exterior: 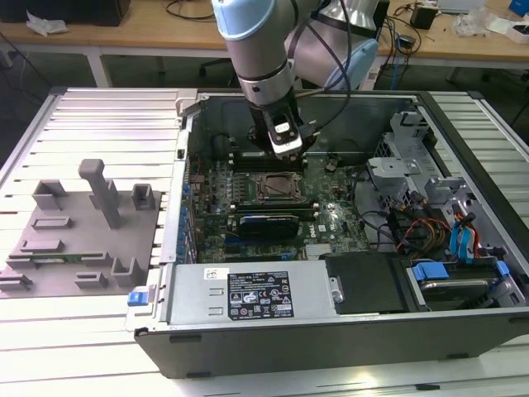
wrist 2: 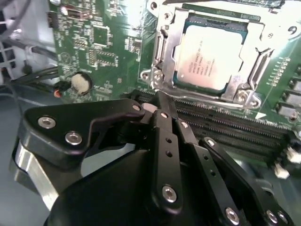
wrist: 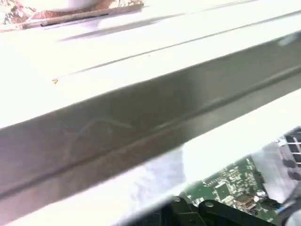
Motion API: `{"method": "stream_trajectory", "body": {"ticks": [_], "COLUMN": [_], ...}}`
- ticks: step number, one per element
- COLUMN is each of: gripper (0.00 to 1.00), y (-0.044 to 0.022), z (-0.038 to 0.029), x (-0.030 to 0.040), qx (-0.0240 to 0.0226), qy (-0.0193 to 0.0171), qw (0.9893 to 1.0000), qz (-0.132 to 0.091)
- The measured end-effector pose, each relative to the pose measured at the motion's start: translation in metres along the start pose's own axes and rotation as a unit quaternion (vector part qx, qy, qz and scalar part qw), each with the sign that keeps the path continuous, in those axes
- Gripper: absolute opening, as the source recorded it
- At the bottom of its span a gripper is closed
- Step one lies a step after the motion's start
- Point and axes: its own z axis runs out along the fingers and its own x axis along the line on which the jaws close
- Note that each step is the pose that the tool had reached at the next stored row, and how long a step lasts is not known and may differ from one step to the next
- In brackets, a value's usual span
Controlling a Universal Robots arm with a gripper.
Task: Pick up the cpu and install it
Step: 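Install the first cpu locking lever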
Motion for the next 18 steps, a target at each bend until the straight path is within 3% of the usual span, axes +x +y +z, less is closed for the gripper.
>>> {"method": "stream_trajectory", "body": {"ticks": [5, 6, 7, 9, 10, 11, 13, 14, 16, 17, 18], "gripper": [0.11, 0.11, 0.11, 0.11, 0.11, 0.11, 0.11, 0.11, 0.11, 0.11, 0.11], "y": [0.003, 0.0034, 0.0034, 0.0034, 0.0034, 0.0031, 0.0028, 0.0029, 0.0035, 0.0041, 0.0045], "z": [-0.0163, -0.0184, -0.0186, -0.0185, -0.0185, -0.0185, -0.0185, -0.0185, -0.0178, -0.0173, -0.0169], "x": [-0.0045, -0.005, -0.0051, -0.0051, -0.0051, -0.0052, -0.0053, -0.0056, -0.0071, -0.0086, -0.0097], "qx": [0.0012, 0.0111, 0.0285, 0.0412, 0.0516, 0.0562, 0.0564, 0.0578, 0.0646, 0.0703, 0.0743], "qy": [-0.0005, -0.0045, -0.0107, -0.0147, -0.0177, -0.0187, -0.0186, -0.0153, 0.0015, 0.0156, 0.0255], "qw": [1.0, 0.9999, 0.9995, 0.999, 0.9985, 0.9982, 0.9982, 0.9982, 0.9979, 0.9974, 0.9969], "qz": [-0.001, -0.002, -0.003, -0.004, -0.005, -0.005, -0.005, -0.005, -0.005, -0.004, -0.004]}}
